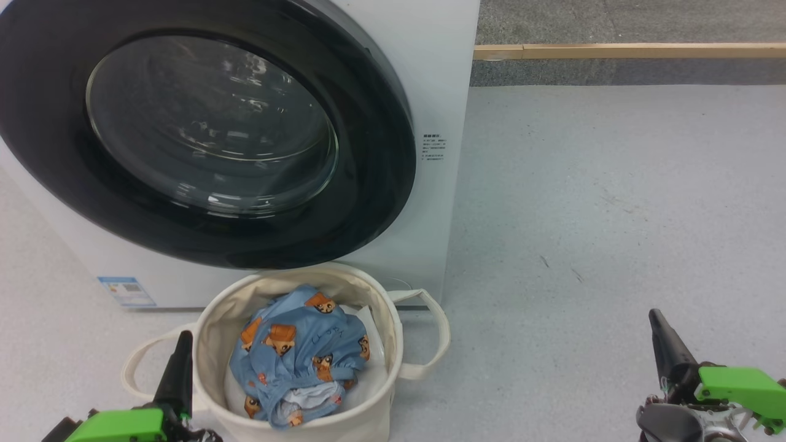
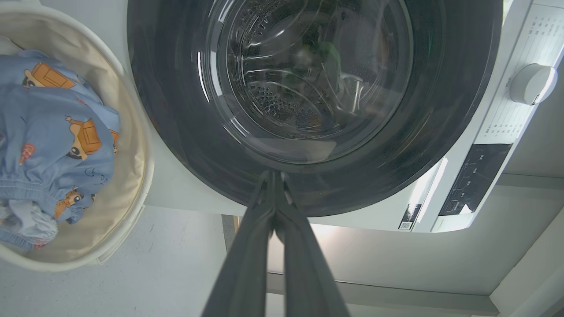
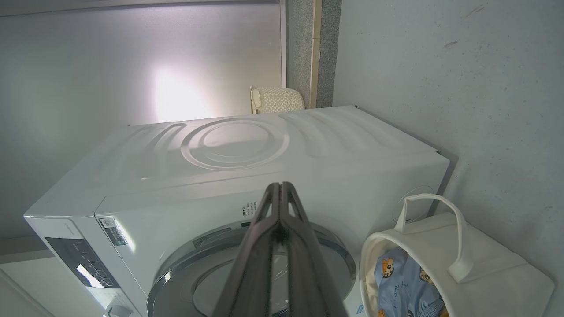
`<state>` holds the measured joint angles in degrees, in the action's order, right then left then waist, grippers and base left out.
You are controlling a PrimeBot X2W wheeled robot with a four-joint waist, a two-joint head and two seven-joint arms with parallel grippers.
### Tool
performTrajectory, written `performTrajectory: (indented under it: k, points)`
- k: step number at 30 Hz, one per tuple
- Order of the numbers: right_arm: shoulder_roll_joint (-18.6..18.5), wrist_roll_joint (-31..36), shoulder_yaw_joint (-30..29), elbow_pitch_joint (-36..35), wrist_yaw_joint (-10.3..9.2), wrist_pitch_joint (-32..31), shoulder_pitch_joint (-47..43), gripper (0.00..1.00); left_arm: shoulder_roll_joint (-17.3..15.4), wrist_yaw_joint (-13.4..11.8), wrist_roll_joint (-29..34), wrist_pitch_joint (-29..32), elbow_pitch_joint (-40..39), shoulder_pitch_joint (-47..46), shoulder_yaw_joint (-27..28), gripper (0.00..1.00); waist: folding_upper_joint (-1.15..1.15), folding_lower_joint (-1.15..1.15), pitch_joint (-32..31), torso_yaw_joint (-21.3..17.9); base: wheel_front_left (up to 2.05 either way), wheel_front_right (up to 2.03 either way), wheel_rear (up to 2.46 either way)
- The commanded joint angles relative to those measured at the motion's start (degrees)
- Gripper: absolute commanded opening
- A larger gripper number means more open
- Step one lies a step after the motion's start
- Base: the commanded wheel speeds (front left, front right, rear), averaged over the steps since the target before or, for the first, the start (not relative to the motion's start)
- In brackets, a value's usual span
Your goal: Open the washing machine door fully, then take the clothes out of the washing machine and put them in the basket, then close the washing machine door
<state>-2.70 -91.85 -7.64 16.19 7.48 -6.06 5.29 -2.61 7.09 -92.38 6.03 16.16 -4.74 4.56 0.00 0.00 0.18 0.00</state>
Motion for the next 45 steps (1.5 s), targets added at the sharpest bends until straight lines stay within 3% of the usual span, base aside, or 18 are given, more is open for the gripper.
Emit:
performTrajectory:
  k: [1,45]
  points:
    - [-0.18,-0.32,1.13,-2.17,0.01,-0.42,0.89,0.00,-0.29,0.40,0.24,0.49,-2.11,-1.45,1.99,0.00,0.00,0.00,0.00,0.00,0.00,0.00,0.00]
    - [-0.18,-0.32,1.13,-2.17,0.01,-0.42,0.89,0.00,-0.28,0.40,0.26,0.50,-2.12,-1.45,2.01,0.00,0.00,0.00,0.00,0.00,0.00,0.00,0.00]
